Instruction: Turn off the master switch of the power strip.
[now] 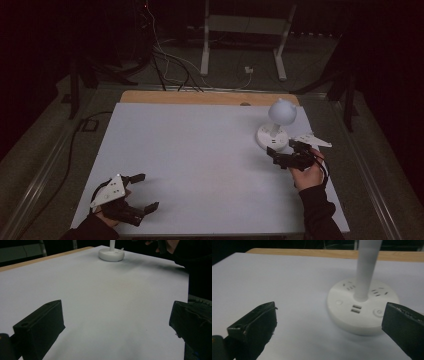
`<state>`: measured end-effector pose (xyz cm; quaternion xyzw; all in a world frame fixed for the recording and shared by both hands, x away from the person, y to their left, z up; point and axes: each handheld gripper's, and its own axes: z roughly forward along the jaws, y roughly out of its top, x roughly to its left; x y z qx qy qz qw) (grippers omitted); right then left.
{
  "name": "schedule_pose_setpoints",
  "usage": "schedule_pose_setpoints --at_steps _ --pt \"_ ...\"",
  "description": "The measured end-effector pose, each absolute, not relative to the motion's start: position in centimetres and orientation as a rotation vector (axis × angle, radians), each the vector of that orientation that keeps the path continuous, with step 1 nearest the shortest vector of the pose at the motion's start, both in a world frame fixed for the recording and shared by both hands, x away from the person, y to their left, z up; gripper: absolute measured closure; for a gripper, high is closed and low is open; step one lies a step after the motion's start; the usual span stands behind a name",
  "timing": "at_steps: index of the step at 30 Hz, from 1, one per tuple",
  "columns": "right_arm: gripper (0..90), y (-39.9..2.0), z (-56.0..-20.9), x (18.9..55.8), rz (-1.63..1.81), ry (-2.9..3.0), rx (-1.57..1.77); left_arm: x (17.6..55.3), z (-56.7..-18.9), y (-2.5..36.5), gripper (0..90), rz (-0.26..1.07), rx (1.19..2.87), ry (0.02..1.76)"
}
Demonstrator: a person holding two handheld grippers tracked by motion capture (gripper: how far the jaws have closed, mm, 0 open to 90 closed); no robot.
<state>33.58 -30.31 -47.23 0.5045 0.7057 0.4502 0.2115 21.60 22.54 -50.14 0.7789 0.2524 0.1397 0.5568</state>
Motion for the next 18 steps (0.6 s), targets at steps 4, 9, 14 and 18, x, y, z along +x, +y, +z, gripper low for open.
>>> schedule_pose_setpoints --at_steps 4,9,14,18 --pt "0.0 -30.0 -47.1 32.8 1.252 1.98 1.378 21.6 -50.1 22.5 0.2 0.33 1.84 0.595" --pt "0.0 -29.7 -46.9 31.8 1.25 2.008 1.356 21.6 -50.1 22.5 0.2 0.331 1.839 0.595" --pt "0.0 -29.3 -46.8 30.6 1.284 2.034 1.332 21.6 -50.1 22.5 0.2 0.33 1.842 0.593" --pt "0.0 -29.1 -46.8 29.6 1.309 2.055 1.313 21.6 -50.1 22.5 0.2 0.33 1.843 0.593"
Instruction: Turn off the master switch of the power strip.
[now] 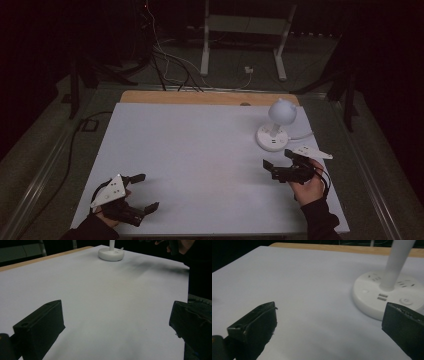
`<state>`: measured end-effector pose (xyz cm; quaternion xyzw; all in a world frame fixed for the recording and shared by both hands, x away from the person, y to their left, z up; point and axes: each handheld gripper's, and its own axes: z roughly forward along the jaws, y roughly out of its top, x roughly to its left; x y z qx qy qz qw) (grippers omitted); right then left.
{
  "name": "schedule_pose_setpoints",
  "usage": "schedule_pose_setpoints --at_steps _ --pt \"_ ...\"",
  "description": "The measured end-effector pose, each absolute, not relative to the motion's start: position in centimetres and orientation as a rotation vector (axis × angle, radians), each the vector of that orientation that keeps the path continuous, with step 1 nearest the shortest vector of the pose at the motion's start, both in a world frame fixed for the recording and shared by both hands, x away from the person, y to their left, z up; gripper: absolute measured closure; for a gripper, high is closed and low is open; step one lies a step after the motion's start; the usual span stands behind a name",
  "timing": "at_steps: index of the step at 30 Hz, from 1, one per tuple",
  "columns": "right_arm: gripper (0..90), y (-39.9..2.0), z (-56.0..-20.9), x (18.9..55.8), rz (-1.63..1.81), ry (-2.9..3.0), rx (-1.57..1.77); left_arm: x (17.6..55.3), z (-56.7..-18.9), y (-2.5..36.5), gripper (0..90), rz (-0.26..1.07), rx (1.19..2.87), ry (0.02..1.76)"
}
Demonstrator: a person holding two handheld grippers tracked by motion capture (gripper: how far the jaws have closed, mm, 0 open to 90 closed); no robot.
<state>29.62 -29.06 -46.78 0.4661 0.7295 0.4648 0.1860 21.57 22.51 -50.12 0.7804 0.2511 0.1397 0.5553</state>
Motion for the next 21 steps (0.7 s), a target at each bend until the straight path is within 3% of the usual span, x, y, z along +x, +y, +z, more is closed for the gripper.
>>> schedule_pose_setpoints --at_steps 21 --pt "0.0 -28.3 -48.7 25.2 1.311 2.219 1.21 21.5 -50.1 22.5 0.2 0.329 1.847 0.585"
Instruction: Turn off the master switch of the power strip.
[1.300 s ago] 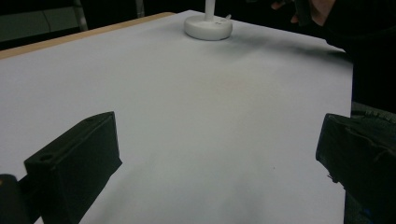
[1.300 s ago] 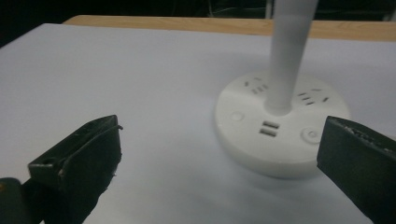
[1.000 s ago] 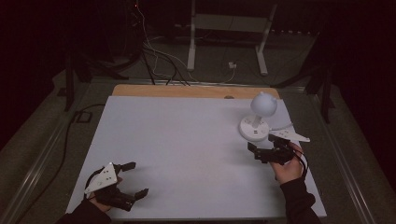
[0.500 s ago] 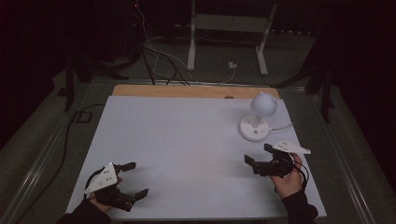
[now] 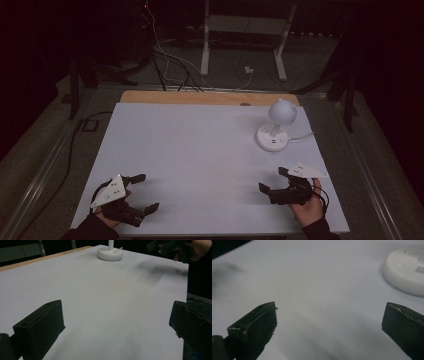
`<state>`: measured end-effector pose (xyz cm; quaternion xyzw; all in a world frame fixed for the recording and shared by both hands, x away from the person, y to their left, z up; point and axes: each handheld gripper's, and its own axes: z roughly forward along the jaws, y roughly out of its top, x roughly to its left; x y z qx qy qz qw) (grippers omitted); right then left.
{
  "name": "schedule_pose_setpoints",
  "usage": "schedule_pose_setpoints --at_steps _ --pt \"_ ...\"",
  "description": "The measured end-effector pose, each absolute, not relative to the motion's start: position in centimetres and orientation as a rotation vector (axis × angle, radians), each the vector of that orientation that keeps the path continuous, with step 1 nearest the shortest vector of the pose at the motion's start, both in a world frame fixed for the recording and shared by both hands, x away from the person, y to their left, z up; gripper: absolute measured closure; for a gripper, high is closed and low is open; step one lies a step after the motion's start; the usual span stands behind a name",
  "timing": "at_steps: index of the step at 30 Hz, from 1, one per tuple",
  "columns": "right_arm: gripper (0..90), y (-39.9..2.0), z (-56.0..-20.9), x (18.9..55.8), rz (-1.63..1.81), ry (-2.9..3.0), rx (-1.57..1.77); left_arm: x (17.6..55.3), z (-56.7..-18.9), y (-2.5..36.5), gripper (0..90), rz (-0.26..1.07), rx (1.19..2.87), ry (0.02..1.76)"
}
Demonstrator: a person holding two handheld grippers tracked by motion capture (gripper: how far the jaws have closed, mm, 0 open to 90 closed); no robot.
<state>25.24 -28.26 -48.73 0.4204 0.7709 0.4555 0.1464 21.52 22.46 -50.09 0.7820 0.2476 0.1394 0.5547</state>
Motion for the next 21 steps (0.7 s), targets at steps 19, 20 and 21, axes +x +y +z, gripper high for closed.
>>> schedule_pose_setpoints --at_steps 19,20,21 --pt "0.0 -29.2 -51.2 24.3 1.199 2.397 1.053 21.5 -50.0 22.5 0.3 0.326 1.842 0.587" --pt "0.0 -29.2 -51.3 24.4 1.188 2.403 1.061 21.5 -50.0 22.5 0.2 0.325 1.841 0.588" --pt "0.0 -29.2 -51.4 24.6 1.183 2.405 1.072 21.5 -50.1 22.5 0.3 0.325 1.841 0.588"
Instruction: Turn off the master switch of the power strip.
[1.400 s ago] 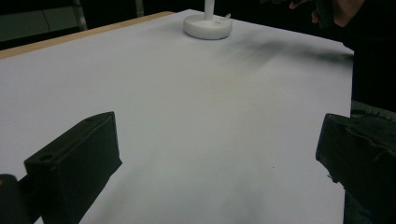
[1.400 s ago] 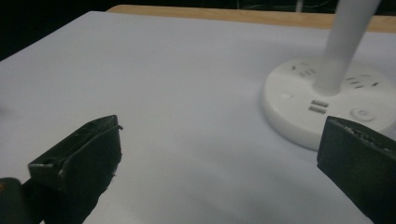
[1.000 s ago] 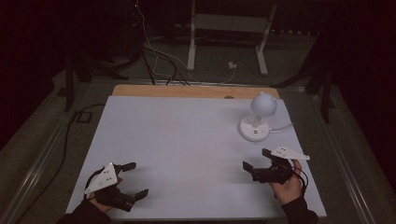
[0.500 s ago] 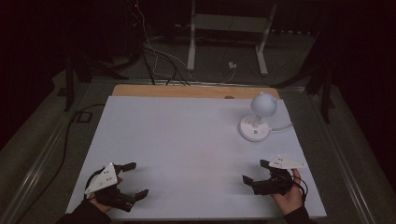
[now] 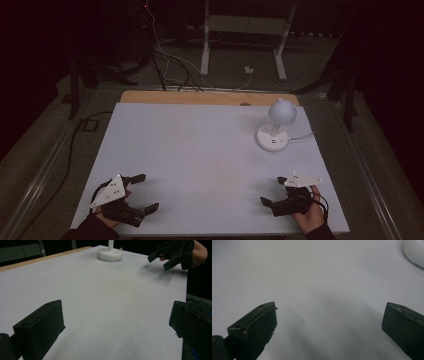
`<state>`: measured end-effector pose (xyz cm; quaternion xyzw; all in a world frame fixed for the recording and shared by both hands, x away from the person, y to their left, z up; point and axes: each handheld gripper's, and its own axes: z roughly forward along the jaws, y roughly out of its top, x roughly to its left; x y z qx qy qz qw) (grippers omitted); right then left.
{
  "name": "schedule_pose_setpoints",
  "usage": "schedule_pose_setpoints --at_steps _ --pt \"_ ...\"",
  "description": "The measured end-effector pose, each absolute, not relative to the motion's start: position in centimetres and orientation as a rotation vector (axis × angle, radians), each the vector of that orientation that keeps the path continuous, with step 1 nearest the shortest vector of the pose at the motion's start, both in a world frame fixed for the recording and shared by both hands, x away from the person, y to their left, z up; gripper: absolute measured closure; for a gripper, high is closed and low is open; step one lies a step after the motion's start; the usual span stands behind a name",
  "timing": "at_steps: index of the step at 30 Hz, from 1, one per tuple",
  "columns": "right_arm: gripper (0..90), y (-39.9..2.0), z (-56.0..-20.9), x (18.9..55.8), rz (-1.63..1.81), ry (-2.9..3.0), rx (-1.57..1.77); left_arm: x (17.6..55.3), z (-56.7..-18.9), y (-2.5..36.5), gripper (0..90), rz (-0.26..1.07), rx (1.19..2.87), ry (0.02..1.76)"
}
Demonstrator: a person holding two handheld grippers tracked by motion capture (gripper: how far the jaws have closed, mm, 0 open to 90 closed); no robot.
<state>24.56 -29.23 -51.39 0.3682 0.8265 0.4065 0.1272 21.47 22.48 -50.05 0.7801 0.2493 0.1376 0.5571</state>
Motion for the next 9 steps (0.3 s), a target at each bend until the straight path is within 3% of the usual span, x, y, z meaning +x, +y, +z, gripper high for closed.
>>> schedule_pose_setpoints --at_steps 9 --pt "0.0 -29.23 -51.38 24.75 1.177 2.398 1.061 21.57 -50.06 22.44 0.2 0.322 1.839 0.586"
